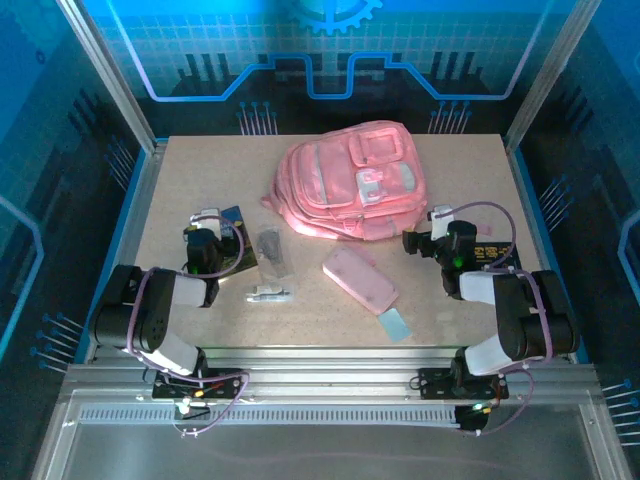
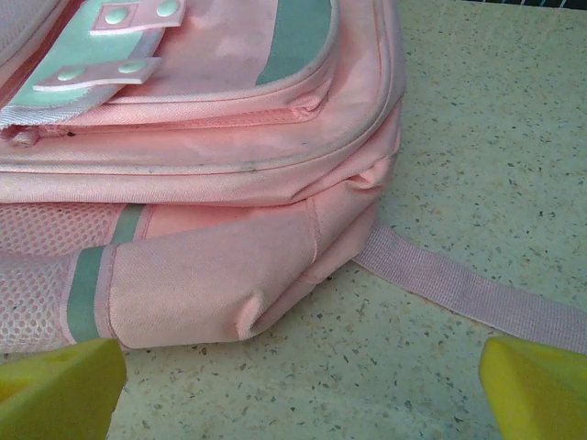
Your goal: Pack books, pencil case, and school supplies into a backpack
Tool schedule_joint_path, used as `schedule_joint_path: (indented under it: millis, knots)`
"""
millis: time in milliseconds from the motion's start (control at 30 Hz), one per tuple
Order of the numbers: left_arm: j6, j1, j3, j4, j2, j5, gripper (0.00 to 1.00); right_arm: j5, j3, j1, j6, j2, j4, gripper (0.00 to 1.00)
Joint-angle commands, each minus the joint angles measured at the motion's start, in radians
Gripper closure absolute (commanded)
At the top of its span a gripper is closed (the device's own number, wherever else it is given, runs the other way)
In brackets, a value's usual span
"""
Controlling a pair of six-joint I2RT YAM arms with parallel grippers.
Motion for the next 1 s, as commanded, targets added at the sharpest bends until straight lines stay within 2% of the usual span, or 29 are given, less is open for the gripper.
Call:
schedule_joint_path:
  millis: [0, 833, 967]
  knots:
    - [-0.014, -0.004, 0.018, 0.042, 0.012, -0.014, 0.01, 0.007, 0.024, -0.004, -0.016, 0.011, 0.047, 0.0]
    - [-0.015, -0.002, 0.018, 0.043, 0.011, -0.012, 0.01, -0.005, 0.022, -0.012, -0.015, 0.009, 0.048, 0.0]
    - [-0.016, -0.003, 0.018, 0.043, 0.012, -0.014, 0.01, 0.027, 0.031, 0.0, -0.015, 0.004, 0.028, 0.0]
